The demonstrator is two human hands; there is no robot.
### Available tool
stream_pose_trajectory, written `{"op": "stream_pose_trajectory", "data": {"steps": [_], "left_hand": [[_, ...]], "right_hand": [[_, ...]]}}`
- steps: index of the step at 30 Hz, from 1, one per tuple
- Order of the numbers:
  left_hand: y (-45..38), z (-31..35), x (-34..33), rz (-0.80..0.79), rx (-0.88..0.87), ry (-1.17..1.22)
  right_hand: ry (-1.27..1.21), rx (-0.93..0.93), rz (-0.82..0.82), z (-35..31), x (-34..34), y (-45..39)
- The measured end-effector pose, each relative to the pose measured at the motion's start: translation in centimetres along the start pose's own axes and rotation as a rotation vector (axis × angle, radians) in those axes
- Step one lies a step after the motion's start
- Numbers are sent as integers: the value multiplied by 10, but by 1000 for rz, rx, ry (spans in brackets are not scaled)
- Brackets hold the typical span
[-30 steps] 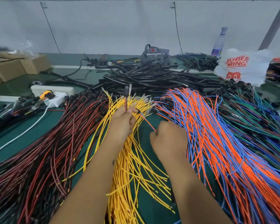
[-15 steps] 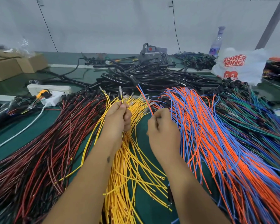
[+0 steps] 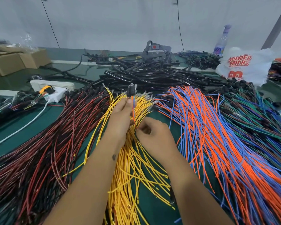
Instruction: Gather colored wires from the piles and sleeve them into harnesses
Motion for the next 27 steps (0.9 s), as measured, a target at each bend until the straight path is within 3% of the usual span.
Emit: {"op": "stream_pose_trajectory", "data": {"steps": [3, 5, 9, 14, 18, 27], "left_hand": [[2, 3, -10, -111, -7, 100], [6, 7, -18, -164, -56, 24], [15, 11, -34, -185, -171, -230], [25, 17, -42, -250, -243, -298], [25, 14, -47, -280, -230, -330], [14, -7, -45, -284, -54, -359]], "right_hand": [[-69, -20, 20, 3, 2, -1], [-131, -39, 76, 6, 7, -2], [-465, -91, 415, 15, 31, 1], [-641, -140, 595, 30, 43, 5], [-653, -136, 632, 35, 50, 5], [-802, -119, 530, 35, 36, -3]]}}
Point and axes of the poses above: each hand's wrist, its own y-axis away from the middle knuckle, its own x-axis out of the back of the hand, z = x × y, the point moved 10 cm from there along -y, towards the middle knuckle, and after that the axes turned 15 degrees about x, right-handed, at the moved point
